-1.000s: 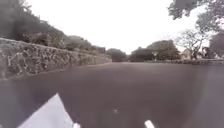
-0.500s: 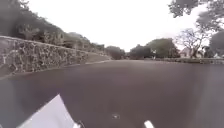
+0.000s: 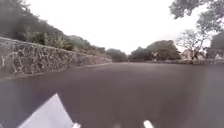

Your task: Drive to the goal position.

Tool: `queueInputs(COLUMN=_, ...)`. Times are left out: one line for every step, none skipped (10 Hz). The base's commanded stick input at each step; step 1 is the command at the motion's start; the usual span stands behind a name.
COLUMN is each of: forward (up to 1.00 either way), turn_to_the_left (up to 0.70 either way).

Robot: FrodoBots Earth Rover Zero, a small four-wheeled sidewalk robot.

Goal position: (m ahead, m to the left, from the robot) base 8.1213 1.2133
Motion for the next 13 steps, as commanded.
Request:
queueInputs(forward=0.50, turn_to_the_left=0.00)
queueInputs(forward=0.50, turn_to_the_left=0.00)
queueInputs(forward=0.50, turn_to_the_left=0.00)
queueInputs(forward=0.50, turn_to_the_left=0.00)
queueInputs(forward=0.50, turn_to_the_left=0.00)
queueInputs(forward=0.50, turn_to_the_left=0.00)
queueInputs(forward=0.50, turn_to_the_left=0.00)
queueInputs(forward=0.50, turn_to_the_left=0.00)
queueInputs(forward=0.50, turn_to_the_left=0.00)
queueInputs(forward=0.50, turn_to_the_left=0.00)
queueInputs(forward=0.50, turn_to_the_left=0.00)
queueInputs(forward=0.50, turn_to_the_left=0.00)
queueInputs(forward=0.50, turn_to_the_left=0.00)
